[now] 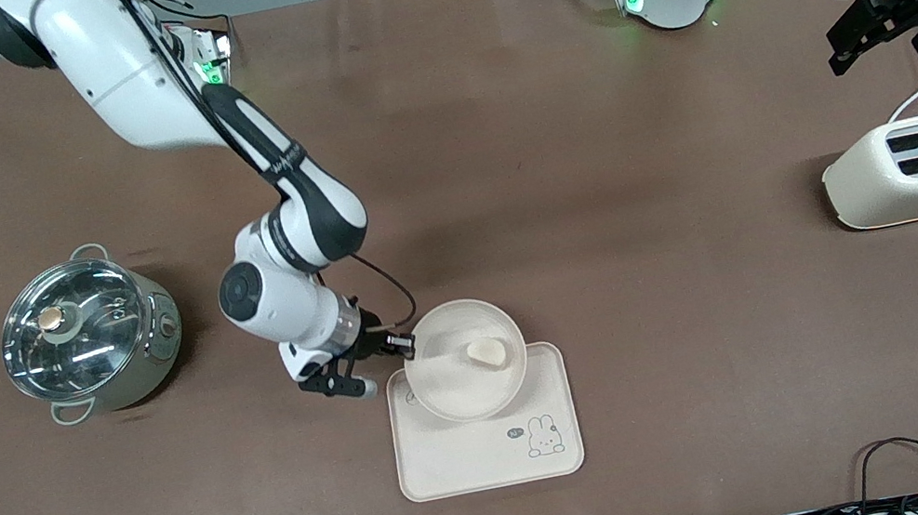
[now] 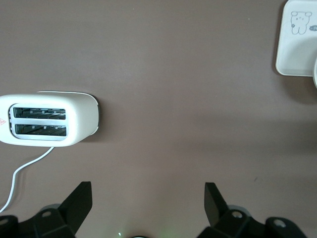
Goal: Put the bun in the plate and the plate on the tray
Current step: 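Move the plate onto the tray with the right gripper while left withdraws, then open the right gripper on the plate rim and raise it away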
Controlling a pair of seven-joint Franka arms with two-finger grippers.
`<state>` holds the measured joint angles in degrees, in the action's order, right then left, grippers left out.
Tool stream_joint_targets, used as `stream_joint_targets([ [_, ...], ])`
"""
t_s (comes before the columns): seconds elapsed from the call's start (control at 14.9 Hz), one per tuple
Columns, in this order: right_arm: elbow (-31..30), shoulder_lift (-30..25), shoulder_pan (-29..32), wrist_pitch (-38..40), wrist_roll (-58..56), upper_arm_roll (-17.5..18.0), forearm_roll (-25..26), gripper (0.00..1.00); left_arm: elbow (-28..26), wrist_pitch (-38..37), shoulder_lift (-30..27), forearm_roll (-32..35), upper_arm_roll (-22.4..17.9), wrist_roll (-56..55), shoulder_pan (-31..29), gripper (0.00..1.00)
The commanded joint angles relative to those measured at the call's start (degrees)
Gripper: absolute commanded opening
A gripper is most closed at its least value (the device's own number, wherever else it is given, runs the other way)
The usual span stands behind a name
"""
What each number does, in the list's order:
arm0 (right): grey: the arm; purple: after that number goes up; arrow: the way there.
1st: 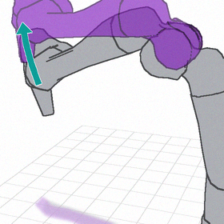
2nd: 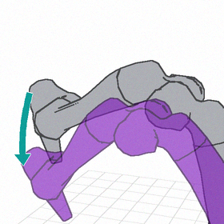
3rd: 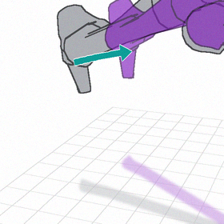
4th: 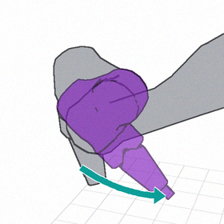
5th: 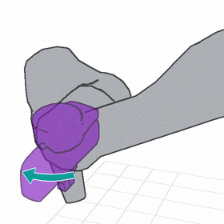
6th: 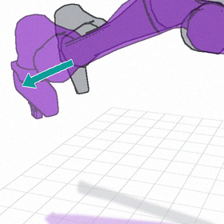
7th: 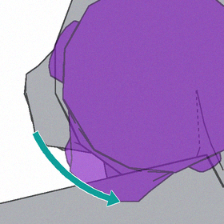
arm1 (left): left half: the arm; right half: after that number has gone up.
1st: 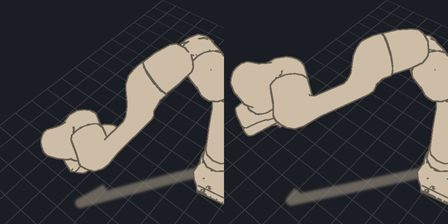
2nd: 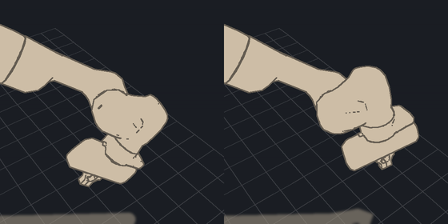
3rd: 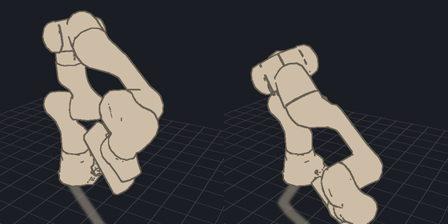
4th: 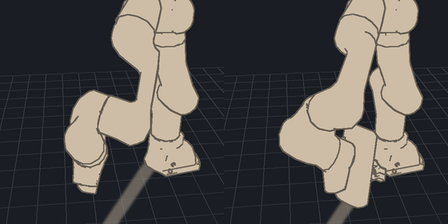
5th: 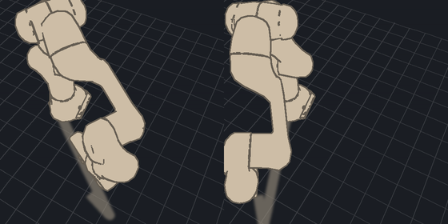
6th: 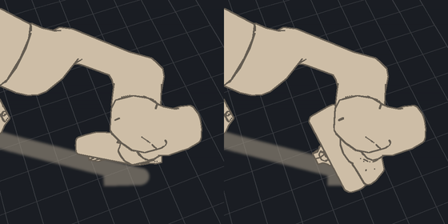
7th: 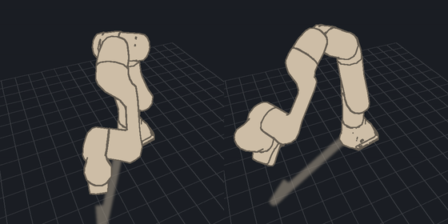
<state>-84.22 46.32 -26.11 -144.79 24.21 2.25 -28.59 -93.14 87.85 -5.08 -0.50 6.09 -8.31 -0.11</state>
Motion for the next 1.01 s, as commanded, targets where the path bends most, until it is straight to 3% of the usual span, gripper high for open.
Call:
stream_joint_targets([
  [0.0, 16.59, 10.6, 2.02, 4.25, -1.44, 0.38, -1.12, 0.0, 0.59, 0.31, 0.34, 1.11, 1.12, 0.92, 0.02, 1.0],
  [0.2, 23.04, 15.9, 2.55, 4.43, -3.72, 0.12, -0.95, 0.0, 0.5, 0.13, -0.1, 2.33, 2.43, 0.66, -0.24, 1.0],
  [0.34, 23.49, 16.78, 3.34, 4.26, -5.57, 0.03, -1.03, 0.0, 0.5, -1.09, -0.28, 5.49, 2.52, 0.83, -0.33, 1.0],
  [0.67, 24.37, 17.31, 4.23, 4.34, -6.02, 0.03, -0.95, 0.01, 0.59, -1.1, -0.1, 4.72, 2.52, 0.57, -0.33, 1.0],
  [0.74, 24.37, 17.31, 4.23, 4.34, -6.02, 0.12, -1.03, 0.07, 0.59, -1.1, -0.1, 4.71, 2.52, 0.75, -0.33, 1.0],
  [0.81, 24.37, 17.31, 4.23, 4.26, -6.02, 0.21, -1.12, 0.23, 0.59, -1.1, -0.1, 4.71, 2.52, 0.83, -0.33, 1.0],
  [0.87, 24.37, 17.23, 4.58, 4.26, -6.02, 0.47, -1.21, 0.49, 0.68, -1.1, -0.19, 4.71, 2.52, 1.01, -0.42, 1.0],
  [0.94, 24.37, 17.14, 4.75, 4.26, -5.93, 0.65, -1.56, 0.61, 0.68, -1.1, -0.28, 4.63, 2.52, 1.1, -0.51, 1.0],
])
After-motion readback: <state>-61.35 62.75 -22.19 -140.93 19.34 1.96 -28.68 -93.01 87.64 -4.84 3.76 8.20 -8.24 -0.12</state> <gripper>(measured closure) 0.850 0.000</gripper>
